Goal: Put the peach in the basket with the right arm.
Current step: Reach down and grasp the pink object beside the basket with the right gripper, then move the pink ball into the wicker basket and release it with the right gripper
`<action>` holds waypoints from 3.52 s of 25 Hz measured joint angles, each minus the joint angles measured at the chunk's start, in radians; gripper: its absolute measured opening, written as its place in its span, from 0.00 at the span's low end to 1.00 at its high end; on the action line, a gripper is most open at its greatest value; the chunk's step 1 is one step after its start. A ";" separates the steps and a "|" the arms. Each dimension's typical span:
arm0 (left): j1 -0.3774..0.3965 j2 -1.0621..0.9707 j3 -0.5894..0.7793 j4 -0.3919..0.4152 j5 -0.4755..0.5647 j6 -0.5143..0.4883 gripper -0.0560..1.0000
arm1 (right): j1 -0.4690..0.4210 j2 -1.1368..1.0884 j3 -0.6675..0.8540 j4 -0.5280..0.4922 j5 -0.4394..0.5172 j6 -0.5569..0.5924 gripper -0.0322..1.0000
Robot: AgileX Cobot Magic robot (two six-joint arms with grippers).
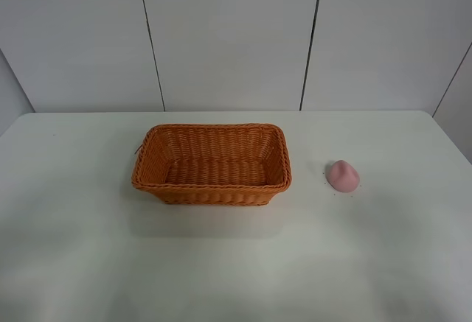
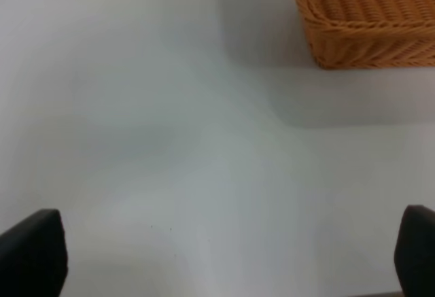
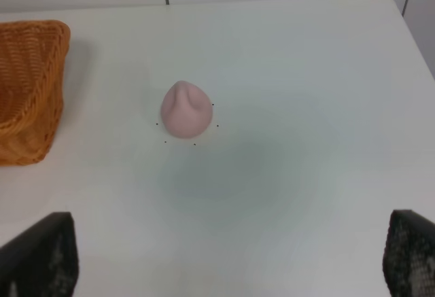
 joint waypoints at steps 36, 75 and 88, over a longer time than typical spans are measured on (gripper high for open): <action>0.000 0.000 0.000 0.000 0.000 0.000 0.99 | 0.000 1.624 -0.836 0.046 0.053 -0.001 0.70; 0.000 0.000 0.000 0.000 0.000 0.000 0.99 | 0.090 2.314 -1.189 0.009 0.059 0.008 0.62; 0.000 0.000 0.000 0.000 0.000 0.000 0.99 | 0.090 2.224 -1.197 -0.007 0.068 0.013 0.04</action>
